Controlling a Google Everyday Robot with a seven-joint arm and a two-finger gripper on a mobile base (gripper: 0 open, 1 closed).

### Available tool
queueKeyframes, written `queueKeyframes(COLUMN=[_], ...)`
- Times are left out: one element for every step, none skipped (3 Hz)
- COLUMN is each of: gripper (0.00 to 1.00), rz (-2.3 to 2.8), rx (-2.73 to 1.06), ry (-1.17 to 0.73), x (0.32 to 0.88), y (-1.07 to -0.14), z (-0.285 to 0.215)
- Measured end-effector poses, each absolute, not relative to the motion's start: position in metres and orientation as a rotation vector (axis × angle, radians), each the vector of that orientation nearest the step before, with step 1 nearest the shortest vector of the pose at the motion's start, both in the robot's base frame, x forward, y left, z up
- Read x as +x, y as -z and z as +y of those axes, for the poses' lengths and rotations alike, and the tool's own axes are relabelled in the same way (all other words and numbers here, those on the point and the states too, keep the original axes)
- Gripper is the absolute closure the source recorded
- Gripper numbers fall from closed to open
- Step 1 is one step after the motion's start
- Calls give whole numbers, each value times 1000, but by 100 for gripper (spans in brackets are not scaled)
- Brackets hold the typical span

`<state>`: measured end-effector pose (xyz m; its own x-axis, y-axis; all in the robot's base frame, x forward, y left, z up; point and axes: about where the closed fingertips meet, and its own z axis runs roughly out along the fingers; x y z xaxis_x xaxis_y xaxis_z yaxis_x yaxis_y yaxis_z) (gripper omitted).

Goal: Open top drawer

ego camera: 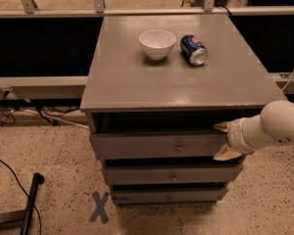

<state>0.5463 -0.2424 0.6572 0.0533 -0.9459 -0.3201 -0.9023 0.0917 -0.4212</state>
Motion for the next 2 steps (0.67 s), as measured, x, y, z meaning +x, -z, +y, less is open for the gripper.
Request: queueKeyframes(gripper=[37, 39], rz=[1872, 1899], rx=[-1802, -1801], ry=[83, 64], x=[528, 509], y=[-658, -659], z=[-244, -247])
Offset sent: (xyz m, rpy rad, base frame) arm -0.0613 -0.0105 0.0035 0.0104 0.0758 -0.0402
